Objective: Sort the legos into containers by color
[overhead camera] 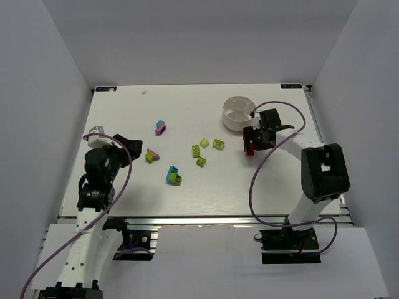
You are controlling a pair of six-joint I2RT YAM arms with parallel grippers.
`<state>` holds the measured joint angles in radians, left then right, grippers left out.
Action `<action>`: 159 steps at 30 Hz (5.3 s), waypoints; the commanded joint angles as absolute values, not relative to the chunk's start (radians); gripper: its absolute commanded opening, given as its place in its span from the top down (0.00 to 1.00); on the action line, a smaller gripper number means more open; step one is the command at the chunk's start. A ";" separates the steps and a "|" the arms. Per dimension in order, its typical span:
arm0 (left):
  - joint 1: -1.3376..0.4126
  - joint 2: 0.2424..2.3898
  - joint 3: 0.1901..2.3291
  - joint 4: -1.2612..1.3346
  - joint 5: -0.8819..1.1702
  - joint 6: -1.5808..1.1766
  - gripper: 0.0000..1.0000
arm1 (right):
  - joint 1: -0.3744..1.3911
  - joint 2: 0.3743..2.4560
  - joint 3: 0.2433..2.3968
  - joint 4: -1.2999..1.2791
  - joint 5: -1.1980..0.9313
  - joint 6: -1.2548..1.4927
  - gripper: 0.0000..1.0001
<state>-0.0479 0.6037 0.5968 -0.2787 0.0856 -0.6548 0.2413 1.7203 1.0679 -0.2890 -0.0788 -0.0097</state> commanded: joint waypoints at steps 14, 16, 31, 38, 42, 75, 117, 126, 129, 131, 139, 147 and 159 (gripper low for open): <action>-0.048 0.646 0.563 -0.216 0.077 -0.653 0.23 | 0.276 1.785 1.086 -0.123 0.049 0.072 0.36; -0.048 0.649 0.560 -0.204 0.077 -0.655 0.23 | 0.278 1.796 1.095 -0.117 0.055 0.071 0.38; -0.046 0.681 0.555 -0.138 0.090 -0.663 0.23 | 0.224 1.522 1.012 -0.104 -0.305 -0.217 1.00; -0.048 0.718 0.557 -0.074 0.120 -0.678 0.23 | 0.060 1.511 1.035 0.182 -0.800 -0.246 1.00; -0.048 0.736 0.560 -0.061 0.129 -0.676 0.23 | 0.017 1.629 1.088 0.397 -0.865 -0.082 1.00; -0.048 0.787 0.563 -0.028 0.123 -0.719 0.23 | 0.037 1.933 1.350 0.364 -0.304 0.520 1.00; -0.048 0.755 0.557 -0.035 0.120 -0.723 0.23 | 0.052 1.933 1.396 0.342 -0.331 0.471 0.45; -0.048 0.724 0.529 -0.038 0.112 -0.730 0.23 | 0.051 1.723 1.281 0.200 -0.551 -0.080 0.35; -0.048 0.723 0.520 -0.031 0.117 -0.733 0.23 | 0.051 1.678 1.229 0.132 -0.595 -0.226 0.35; -0.048 0.726 0.518 -0.028 0.120 -0.733 0.23 | 0.051 1.637 1.210 0.012 -0.699 -0.367 0.35; -0.048 0.710 0.500 -0.017 0.130 -0.730 0.23 | 0.046 1.611 1.183 -0.334 -0.761 -0.900 0.32; -0.048 0.724 0.488 -0.008 0.141 -0.749 0.23 | 0.040 1.594 1.126 -0.339 -0.779 -0.983 0.31; -0.048 0.710 0.451 0.034 0.160 -0.759 0.23 | 0.034 1.715 1.304 -0.952 -0.844 -1.946 0.11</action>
